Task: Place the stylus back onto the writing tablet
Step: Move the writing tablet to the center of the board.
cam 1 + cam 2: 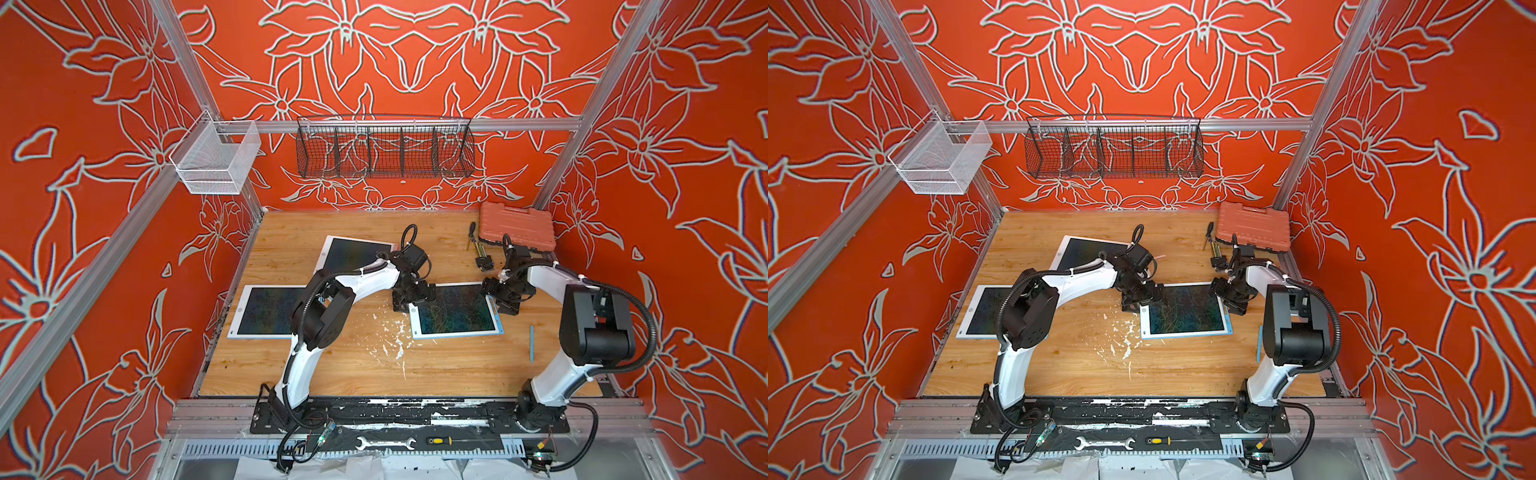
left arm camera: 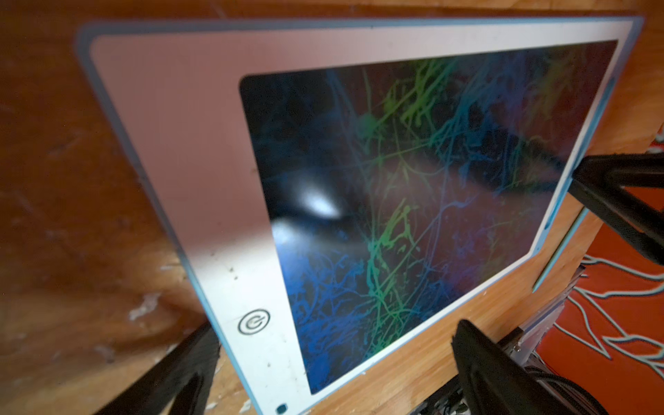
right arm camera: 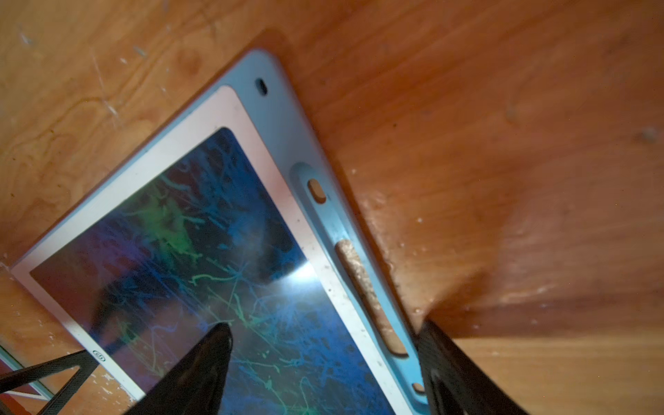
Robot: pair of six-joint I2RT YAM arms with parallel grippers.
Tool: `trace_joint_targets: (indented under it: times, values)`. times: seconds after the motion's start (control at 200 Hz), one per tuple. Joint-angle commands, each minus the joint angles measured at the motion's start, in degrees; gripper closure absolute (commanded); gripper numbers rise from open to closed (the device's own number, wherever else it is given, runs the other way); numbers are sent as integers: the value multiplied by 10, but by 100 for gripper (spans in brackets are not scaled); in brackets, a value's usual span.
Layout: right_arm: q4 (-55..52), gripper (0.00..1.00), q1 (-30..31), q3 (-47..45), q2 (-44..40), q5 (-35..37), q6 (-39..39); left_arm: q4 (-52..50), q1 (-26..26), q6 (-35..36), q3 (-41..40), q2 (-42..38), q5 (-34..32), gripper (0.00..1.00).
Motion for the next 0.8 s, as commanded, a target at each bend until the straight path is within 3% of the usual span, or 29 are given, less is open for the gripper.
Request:
trace_joint_targets:
  times: [0.0, 0.796]
  values:
    - [-15, 17, 16, -16, -20, -11, 20, -22, -9, -4, -29, -6, -1, 1]
    - [-4, 17, 156, -69, -66, 1, 105, -39, -8, -14, -184, -118, -74, 2]
